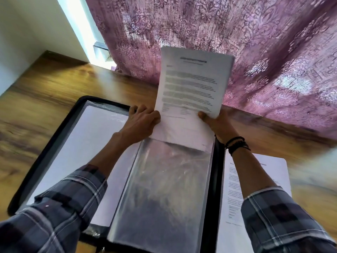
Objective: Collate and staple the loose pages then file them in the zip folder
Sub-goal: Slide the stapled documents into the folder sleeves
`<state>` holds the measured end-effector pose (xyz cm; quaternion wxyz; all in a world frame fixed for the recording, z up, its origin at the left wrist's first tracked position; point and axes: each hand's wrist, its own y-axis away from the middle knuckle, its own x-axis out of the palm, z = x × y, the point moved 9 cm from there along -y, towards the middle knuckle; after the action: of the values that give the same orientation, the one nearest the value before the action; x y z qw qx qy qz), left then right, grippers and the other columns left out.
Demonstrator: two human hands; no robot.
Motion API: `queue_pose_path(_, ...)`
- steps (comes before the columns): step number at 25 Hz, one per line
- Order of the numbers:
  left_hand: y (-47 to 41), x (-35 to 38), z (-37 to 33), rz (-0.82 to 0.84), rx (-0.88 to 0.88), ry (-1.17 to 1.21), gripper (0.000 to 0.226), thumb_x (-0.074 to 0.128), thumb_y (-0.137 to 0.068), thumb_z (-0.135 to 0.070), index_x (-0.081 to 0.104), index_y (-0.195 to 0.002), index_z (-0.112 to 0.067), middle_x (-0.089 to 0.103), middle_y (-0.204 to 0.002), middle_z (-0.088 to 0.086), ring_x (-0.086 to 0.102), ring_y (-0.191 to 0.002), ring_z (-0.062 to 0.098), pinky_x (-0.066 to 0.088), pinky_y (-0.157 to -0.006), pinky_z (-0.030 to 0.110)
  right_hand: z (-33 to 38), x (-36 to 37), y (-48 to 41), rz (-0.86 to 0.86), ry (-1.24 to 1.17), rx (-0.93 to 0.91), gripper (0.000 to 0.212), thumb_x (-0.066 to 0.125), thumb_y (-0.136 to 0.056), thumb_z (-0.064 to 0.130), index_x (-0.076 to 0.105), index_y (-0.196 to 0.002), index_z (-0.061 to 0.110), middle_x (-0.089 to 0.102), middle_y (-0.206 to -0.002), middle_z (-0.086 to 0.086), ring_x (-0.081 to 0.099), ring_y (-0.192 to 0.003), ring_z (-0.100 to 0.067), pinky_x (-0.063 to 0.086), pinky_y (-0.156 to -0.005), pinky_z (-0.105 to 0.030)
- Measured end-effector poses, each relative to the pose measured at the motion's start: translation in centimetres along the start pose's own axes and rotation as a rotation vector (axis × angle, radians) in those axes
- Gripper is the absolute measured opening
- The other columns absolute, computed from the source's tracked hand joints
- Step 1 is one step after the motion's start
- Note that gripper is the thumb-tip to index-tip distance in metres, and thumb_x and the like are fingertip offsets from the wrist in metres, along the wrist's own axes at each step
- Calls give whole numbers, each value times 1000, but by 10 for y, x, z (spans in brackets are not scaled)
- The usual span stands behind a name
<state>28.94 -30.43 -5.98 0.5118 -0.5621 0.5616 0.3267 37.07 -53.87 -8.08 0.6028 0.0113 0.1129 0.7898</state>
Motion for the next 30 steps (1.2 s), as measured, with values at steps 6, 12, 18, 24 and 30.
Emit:
queue_pose_path(6,7,12,-9,-49,-17,95,19,46,-92,-27,60,-90,-13,61,-94,4,48,-92,27,29,-85,36,-11,3,2,58,-10,24,33,64,-95,21,64,-127,9,69,-122,-3,67,-112,-15,54,-95,-32)
queue_pose_path(12,10,19,4,-95,-121,254,11,62,-86,-25,64,-91,-15,59,-100,3,44,-101,23,21,-89,26,-37,-10,0,239,71,243,55,83,-72,11,66,-123,11,70,-122,-6,66,-113,-27,50,-100,-54)
queue_pose_path(18,10,20,9,-89,-172,295,23,62,-83,-43,69,-91,-23,58,-102,-3,46,-105,22,19,-91,23,-11,-7,-14,162,56,76,68,89,-65,31,65,-124,7,69,-122,-12,67,-112,-31,52,-96,-50)
queue_pose_path(24,-1,17,-14,-116,-104,238,19,72,-74,-44,70,-84,-28,57,-106,-2,43,-107,21,15,-91,24,-9,-1,-19,35,65,41,47,75,-84,34,67,-120,5,71,-118,-10,68,-109,-26,51,-99,-51)
queue_pose_path(30,-1,21,-24,-101,-25,241,15,70,-78,-38,69,-85,-25,58,-107,1,45,-110,25,19,-95,30,-1,-2,-8,318,6,225,46,66,-86,-6,58,-129,8,71,-117,-1,69,-106,-17,60,-80,-31)
